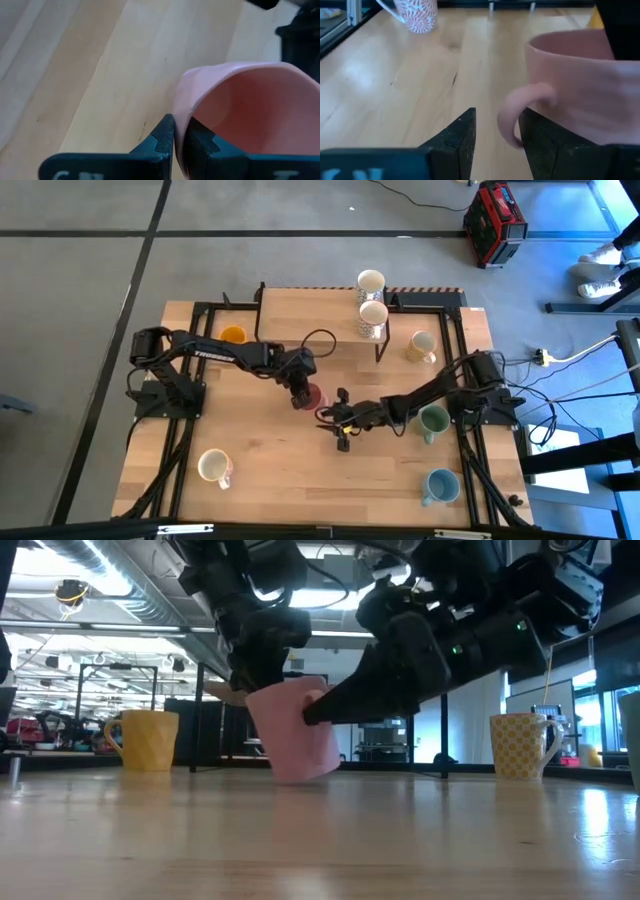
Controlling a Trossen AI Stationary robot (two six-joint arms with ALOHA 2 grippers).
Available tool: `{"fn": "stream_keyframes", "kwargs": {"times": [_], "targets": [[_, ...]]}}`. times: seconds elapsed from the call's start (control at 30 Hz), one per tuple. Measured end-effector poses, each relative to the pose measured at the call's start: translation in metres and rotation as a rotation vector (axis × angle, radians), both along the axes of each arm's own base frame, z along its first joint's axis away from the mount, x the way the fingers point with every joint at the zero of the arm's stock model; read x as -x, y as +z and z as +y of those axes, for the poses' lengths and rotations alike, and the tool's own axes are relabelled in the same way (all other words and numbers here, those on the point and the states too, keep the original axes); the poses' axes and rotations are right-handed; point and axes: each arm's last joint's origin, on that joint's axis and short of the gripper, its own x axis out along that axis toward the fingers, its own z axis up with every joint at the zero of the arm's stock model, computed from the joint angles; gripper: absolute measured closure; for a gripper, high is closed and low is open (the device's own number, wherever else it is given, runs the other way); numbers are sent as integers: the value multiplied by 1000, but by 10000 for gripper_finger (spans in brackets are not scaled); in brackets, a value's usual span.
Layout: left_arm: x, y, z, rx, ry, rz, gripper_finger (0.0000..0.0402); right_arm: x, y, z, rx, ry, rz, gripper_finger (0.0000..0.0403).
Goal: Place coffee mugs
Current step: Put the pink mug on the shelf
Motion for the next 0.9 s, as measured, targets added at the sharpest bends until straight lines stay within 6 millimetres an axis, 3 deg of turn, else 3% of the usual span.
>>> {"fn": "stream_keyframes", "kwargs": {"times": [0.17,0.43,0.7,0.9], "targets": [[-1,0,-2,2,-9,-4,381,-5,0,2,0,13,-6,288],[-1,1,-2,-8,-27,-11,376,-8,2,3,29,20,-14,378],[0,6,-2,-8,-29,-36,329,-8,2,3,40,13,-6,380],[16,37,-3,-11,-29,-104,303,-6,6,2,52,6,-5,380]]}}
